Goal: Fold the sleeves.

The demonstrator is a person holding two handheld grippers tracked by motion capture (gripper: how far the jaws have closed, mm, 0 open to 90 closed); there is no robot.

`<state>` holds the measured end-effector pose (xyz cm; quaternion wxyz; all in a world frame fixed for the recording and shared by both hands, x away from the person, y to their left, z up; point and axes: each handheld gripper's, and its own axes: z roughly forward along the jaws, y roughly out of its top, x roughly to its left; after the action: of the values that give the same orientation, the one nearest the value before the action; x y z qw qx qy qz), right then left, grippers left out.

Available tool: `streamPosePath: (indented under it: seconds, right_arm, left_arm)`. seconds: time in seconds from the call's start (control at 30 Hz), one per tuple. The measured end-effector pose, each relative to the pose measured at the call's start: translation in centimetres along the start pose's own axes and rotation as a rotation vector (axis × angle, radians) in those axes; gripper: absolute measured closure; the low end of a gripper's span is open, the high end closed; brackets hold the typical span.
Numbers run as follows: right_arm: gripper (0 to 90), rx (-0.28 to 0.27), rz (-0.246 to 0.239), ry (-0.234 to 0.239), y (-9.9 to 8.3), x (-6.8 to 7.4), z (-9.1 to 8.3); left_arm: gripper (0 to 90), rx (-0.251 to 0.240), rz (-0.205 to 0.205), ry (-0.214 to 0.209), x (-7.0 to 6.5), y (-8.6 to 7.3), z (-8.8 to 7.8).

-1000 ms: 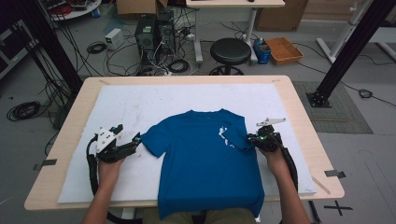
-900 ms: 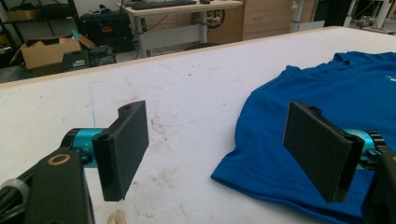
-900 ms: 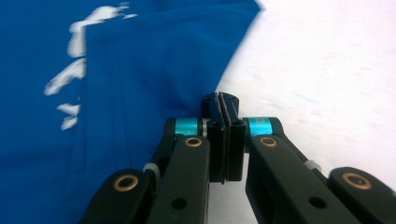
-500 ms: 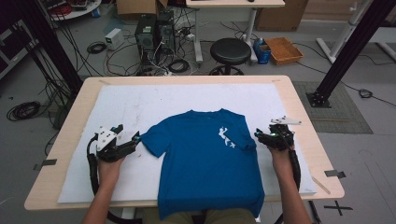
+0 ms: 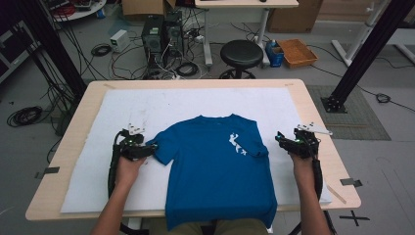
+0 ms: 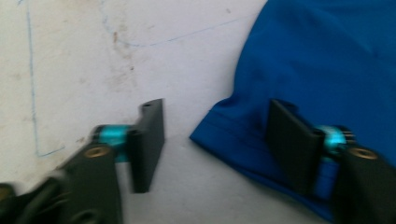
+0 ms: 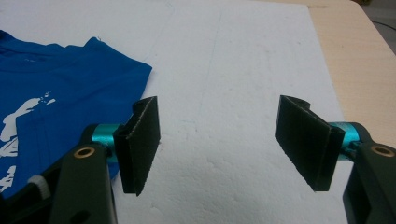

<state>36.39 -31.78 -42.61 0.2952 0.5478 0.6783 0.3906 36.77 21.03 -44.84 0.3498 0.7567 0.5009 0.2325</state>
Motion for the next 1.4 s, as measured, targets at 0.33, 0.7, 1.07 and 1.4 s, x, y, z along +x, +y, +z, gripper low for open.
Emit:
streamPosePath:
  seconds: [0.33,0.7,1.07,1.4]
  right_arm:
    - [30.9,-0.004,-0.012,0.009,0.0,0.2,0.1]
    - [30.9,0.002,-0.038,0.02,-0.1,0.4,0.2]
    - [30.9,0.004,-0.031,0.02,-0.2,0.3,0.0]
    - [30.9,0.011,-0.04,0.024,-0.3,0.5,0.1]
  left_arm:
    - [85.6,-0.057,-0.1,-0.15,-0.9,2.8,-0.5]
    - [55.2,-0.216,-0.217,-0.413,-6.6,9.1,1.7]
    - [42.7,-0.216,-0.094,-0.256,-4.4,6.0,0.4]
    - [68.5,-0.062,0.237,-0.279,-6.6,2.4,1.5]
